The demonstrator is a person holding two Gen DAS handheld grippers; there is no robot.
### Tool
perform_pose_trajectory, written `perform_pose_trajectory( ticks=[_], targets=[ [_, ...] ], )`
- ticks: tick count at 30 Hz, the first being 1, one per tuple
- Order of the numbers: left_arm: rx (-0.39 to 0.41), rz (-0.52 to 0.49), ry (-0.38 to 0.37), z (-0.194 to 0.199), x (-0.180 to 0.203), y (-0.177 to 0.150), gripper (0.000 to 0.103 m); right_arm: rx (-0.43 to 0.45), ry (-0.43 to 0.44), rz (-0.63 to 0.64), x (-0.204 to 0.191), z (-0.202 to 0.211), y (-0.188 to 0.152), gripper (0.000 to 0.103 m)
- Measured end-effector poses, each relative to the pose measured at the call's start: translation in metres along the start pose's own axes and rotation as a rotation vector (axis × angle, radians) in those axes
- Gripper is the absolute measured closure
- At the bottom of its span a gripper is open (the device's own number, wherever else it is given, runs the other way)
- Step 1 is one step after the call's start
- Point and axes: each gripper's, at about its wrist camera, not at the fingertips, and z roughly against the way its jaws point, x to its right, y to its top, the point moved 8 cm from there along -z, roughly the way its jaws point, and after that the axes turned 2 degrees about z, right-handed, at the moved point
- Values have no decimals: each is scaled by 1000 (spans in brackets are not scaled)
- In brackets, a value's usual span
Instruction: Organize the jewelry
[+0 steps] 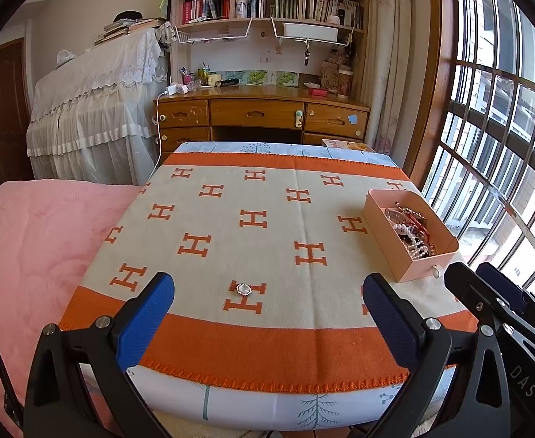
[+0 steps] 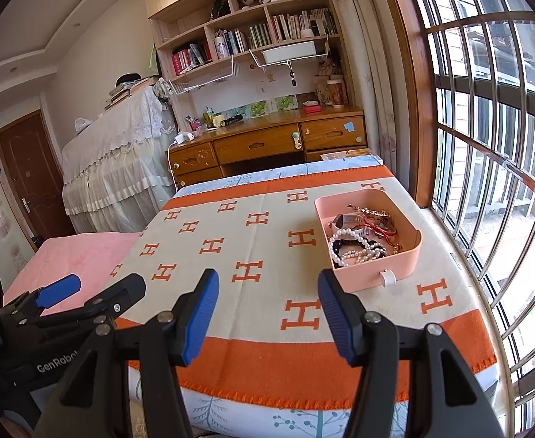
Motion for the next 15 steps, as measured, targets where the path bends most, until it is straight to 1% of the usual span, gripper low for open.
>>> perform_pose_trajectory(
  ticks=[12, 15],
  targets=[
    [3, 5, 5, -2, -5, -5, 1, -2, -1, -1, -1, 0, 1, 46],
    [-2, 7, 5, -2, -6, -5, 1, -8, 1, -1, -2, -1, -4, 46]
  ],
)
